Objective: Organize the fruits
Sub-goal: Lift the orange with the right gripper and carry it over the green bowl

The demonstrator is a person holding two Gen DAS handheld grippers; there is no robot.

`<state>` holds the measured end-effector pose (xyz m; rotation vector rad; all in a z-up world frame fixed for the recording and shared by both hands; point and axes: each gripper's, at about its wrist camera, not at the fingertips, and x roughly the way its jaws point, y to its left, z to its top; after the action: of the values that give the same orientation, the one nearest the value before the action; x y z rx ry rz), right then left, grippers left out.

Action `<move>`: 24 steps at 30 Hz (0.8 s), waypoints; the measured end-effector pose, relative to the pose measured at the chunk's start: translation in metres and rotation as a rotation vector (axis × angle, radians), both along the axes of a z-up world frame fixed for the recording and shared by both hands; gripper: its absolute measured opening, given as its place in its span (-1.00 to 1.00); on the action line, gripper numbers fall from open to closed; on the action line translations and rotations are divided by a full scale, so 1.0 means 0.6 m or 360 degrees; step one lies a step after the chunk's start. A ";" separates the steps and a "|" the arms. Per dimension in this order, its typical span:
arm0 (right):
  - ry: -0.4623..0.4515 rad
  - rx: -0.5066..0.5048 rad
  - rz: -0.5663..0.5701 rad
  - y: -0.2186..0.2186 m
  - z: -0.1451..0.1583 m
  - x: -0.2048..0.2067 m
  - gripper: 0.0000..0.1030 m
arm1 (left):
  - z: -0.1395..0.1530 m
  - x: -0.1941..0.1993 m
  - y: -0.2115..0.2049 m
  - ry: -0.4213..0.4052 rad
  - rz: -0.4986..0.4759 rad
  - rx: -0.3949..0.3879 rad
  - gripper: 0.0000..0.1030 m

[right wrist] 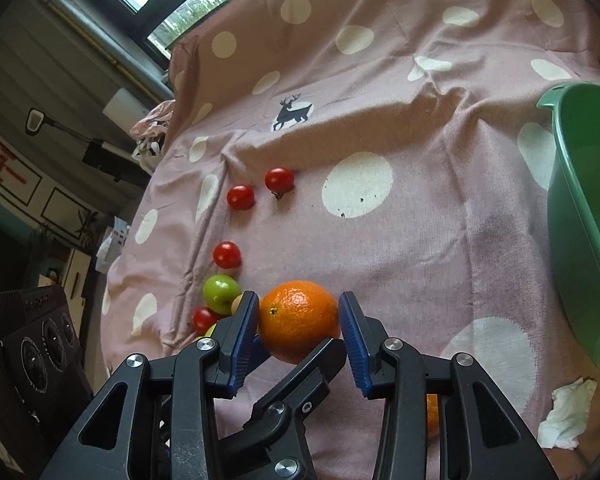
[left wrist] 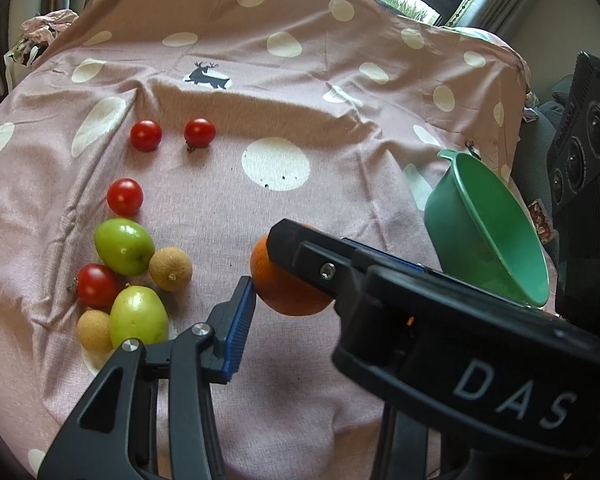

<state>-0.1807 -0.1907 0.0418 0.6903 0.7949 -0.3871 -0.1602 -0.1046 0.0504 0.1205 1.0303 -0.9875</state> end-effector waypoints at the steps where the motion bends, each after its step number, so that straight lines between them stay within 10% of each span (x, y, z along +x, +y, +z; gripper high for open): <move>1: -0.0009 -0.0012 0.0000 0.002 0.004 -0.001 -0.14 | 0.004 -0.001 0.001 -0.0006 0.0002 -0.0013 -0.15; 24: -0.0287 -0.0316 -0.0014 0.044 0.117 -0.064 -0.15 | 0.107 -0.052 0.016 -0.0252 -0.0028 -0.0308 -0.16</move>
<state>-0.2194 -0.1641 0.1119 0.5347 0.5737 -0.3998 -0.1916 -0.0953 0.1147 0.0470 0.7861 -1.0710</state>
